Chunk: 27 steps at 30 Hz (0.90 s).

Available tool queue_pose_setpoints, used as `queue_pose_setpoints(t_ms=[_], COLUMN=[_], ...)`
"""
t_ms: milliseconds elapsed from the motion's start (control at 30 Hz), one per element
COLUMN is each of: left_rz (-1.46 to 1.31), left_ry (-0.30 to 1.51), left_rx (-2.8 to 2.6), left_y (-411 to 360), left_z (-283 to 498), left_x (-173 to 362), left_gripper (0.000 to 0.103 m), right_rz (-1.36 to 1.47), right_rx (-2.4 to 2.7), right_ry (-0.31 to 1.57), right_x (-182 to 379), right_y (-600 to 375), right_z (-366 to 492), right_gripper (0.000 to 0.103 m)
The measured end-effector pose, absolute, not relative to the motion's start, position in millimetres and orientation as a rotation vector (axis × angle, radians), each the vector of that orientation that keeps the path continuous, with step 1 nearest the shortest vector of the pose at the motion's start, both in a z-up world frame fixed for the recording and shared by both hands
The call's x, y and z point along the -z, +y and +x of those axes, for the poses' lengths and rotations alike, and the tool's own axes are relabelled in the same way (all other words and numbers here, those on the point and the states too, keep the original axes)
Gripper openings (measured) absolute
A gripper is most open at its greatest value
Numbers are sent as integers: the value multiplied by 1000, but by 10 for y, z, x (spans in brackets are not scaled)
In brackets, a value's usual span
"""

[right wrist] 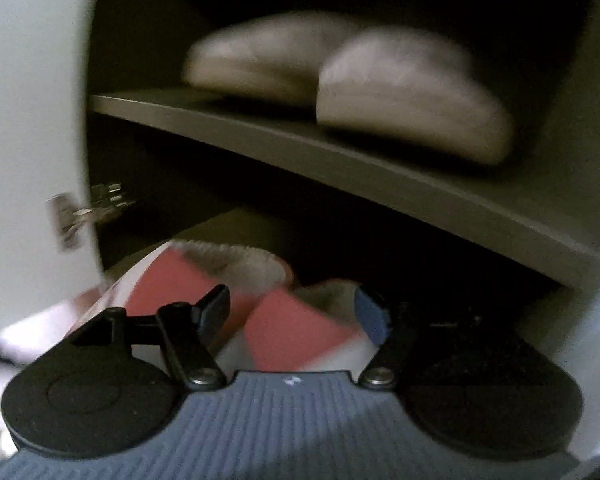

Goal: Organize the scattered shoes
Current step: 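Set the red-grey slippers on the shelf below the beige slippers, open right gripper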

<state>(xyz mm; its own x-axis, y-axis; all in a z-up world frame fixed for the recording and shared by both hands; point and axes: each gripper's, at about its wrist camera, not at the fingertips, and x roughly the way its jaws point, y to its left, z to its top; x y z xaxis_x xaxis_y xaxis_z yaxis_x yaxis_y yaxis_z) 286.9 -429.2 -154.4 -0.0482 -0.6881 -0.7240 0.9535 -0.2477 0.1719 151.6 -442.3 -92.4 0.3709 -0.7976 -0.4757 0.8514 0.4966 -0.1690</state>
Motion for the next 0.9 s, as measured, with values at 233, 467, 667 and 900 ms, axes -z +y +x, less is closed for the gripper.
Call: queue_pose_setpoints(t_ms=[233, 467, 667, 900], left_rz=[894, 879, 846, 851], left_ry=[338, 282, 264, 234], left_rx=[1646, 1642, 1642, 1622], left_y=[-4341, -4507, -4962, -5228], left_z=[2845, 2837, 2840, 2838], left_x=[1573, 1614, 1642, 1682], left_gripper=[101, 102, 102, 102], right_rz=[530, 590, 563, 554], right_rx=[993, 1075, 1119, 1109], right_ry=[708, 688, 674, 676], right_x=[1314, 1515, 1598, 1642], right_y=[-3890, -4250, -4535, -4888], right_z=[1249, 1604, 1665, 1694], right_gripper=[17, 16, 16, 18])
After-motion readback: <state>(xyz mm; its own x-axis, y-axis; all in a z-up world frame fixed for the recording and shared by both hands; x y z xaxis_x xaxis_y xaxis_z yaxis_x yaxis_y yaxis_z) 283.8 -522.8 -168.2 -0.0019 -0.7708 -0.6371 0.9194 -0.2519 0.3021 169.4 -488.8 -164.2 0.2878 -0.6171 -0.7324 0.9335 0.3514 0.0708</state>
